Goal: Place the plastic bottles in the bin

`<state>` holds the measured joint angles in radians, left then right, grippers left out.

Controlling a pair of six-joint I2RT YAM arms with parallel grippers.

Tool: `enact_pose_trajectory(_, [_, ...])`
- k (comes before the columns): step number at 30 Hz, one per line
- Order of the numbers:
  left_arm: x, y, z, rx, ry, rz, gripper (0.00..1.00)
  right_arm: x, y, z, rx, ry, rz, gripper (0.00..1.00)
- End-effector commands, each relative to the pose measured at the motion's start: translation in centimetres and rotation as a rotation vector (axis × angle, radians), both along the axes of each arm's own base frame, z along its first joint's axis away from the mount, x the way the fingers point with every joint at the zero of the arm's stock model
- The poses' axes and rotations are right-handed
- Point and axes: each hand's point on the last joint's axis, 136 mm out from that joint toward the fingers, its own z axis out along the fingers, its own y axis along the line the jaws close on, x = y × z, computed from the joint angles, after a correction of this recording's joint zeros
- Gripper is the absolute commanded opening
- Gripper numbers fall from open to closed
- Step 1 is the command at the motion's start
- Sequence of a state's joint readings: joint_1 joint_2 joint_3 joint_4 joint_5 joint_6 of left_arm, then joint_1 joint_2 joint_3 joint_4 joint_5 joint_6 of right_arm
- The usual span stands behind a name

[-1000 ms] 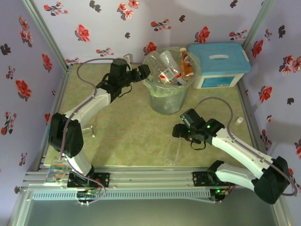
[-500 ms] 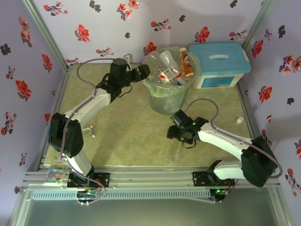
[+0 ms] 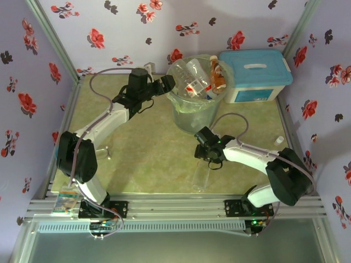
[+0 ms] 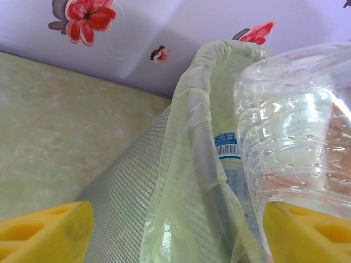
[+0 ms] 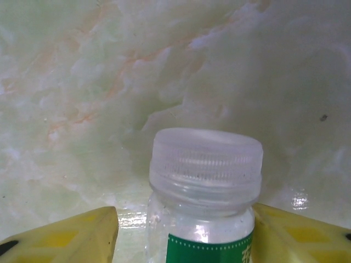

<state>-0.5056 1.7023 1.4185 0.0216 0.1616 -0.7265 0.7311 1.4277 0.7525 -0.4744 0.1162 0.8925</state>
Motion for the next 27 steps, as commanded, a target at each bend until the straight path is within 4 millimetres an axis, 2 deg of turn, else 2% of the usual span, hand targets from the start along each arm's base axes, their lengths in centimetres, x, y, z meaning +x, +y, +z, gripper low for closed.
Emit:
enact_pose_trajectory(1, [-0.1,0.6,1.8,0.006,-0.042,0.003,0.81,0.7,-0.8,-0.2,-0.04,-0.032,-0.007,0.55])
enact_pose_trajectory(8, [-0.2,0.7,2.3,0.006,-0.053,0.0,0.81,1.2,-1.8,1.7,-0.071,-0.093,0.008,0.4])
enact_pose_trajectory(13, [-0.3,0.8,4.3,0.012,-0.089,-0.007,0.81,1.4,-2.3,3.3,-0.054,-0.127,0.019,0.37])
enact_pose_trajectory(16, [-0.3,1.0,4.9,0.017,-0.098,-0.007,0.81,1.4,-2.8,5.4,-0.049,-0.167,0.036,0.34])
enact_pose_trajectory(20, [-0.3,1.7,5.6,0.007,-0.11,0.006,0.81,1.2,-3.7,9.8,-0.005,-0.25,0.09,0.33])
enact_pose_trajectory(23, [-0.3,2.0,6.2,0.0,-0.124,0.014,0.81,1.0,-3.9,14.6,0.04,-0.363,0.184,0.3])
enact_pose_trajectory(27, [-0.3,2.4,6.8,-0.002,-0.134,0.018,0.82,1.1,-4.0,22.1,0.019,-0.536,0.324,0.28])
